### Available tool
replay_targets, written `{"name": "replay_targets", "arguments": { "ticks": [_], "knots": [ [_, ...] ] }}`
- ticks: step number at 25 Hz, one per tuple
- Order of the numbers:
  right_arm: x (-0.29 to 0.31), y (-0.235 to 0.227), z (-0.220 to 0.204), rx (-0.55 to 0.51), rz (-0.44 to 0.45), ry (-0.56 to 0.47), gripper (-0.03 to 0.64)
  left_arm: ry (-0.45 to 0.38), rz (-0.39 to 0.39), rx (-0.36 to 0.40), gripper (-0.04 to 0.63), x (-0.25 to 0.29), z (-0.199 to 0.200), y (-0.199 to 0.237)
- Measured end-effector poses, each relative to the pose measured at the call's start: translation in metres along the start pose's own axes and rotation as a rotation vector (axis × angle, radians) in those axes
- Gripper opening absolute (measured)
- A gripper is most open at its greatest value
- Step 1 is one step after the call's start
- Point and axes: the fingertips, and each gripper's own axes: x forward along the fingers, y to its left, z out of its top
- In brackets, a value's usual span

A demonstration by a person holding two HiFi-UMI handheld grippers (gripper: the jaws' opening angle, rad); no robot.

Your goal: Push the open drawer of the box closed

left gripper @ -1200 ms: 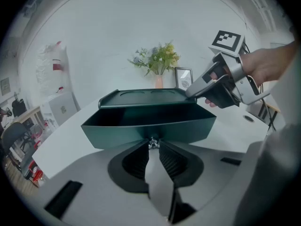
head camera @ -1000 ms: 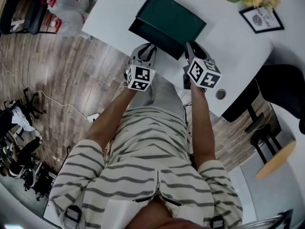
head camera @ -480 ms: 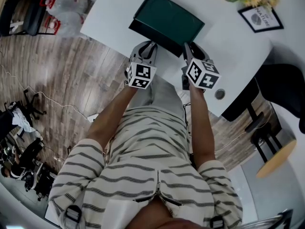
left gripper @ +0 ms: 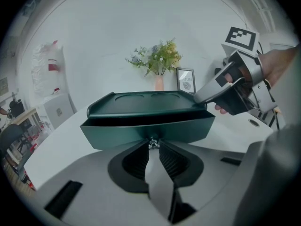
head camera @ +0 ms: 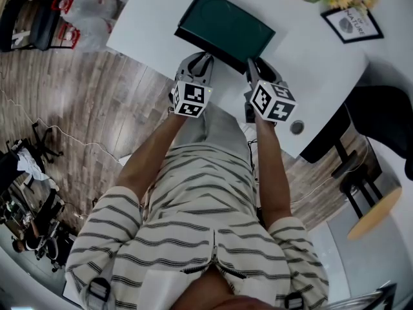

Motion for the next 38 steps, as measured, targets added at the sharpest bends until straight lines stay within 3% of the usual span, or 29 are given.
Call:
{"name": "replay_targets", "arguments": {
  "ticks": [38],
  "knots": [
    [0.0,0.001,-0.001,0.002,0.01,0.017,0.121,-0.012,-0.005,-0.023,0.067,0.022,0.017,0.003]
  ]
}}
